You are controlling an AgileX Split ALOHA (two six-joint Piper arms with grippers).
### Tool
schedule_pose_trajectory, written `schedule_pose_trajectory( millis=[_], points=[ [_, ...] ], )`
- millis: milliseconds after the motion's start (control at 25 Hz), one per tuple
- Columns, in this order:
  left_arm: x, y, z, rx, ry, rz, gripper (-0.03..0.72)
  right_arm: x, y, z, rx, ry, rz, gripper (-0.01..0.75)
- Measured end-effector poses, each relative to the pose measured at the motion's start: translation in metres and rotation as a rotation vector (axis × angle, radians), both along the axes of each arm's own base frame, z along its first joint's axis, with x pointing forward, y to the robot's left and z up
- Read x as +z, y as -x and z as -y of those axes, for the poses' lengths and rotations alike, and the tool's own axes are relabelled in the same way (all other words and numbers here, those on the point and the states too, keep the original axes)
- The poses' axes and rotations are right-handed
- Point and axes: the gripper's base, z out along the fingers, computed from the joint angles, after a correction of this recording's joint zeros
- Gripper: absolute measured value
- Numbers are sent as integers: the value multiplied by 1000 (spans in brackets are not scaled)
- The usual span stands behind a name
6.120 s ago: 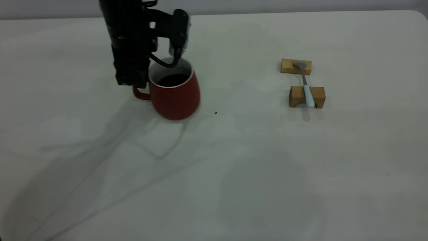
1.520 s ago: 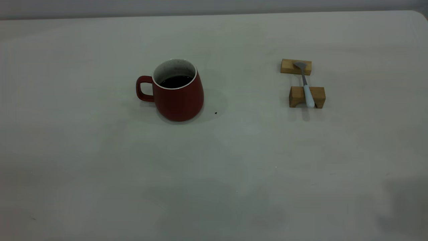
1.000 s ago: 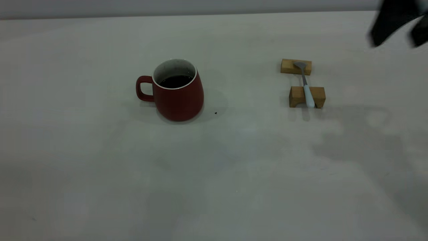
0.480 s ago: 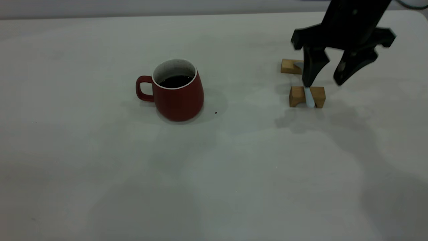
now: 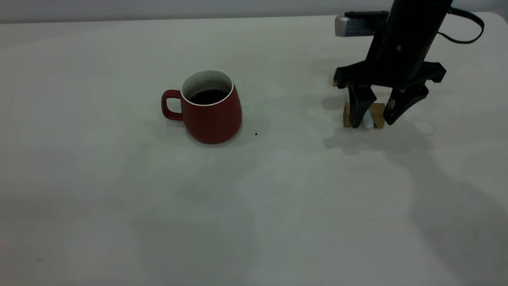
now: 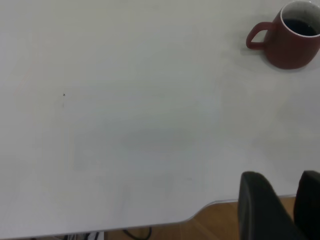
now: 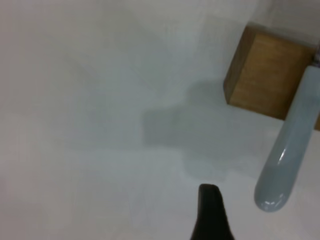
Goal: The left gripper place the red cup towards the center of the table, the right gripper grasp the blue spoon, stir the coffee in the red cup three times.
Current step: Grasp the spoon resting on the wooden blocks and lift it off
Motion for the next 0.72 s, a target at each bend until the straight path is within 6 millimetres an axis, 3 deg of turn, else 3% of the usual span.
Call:
schedule_pose_trajectory(
  millis=[320,440,600,720],
  points=[
    [0,0,0,0,0,0,245,-14,-2,1,1,10,17,590],
    [0,0,0,0,0,0,245,-16,-3,2,9,17,32,555],
    [0,0,0,0,0,0,245,-16,-3,4,13,36,40,396],
    [0,0,0,0,0,0,245,-16,-4,6,5,63,44,208]
  ],
)
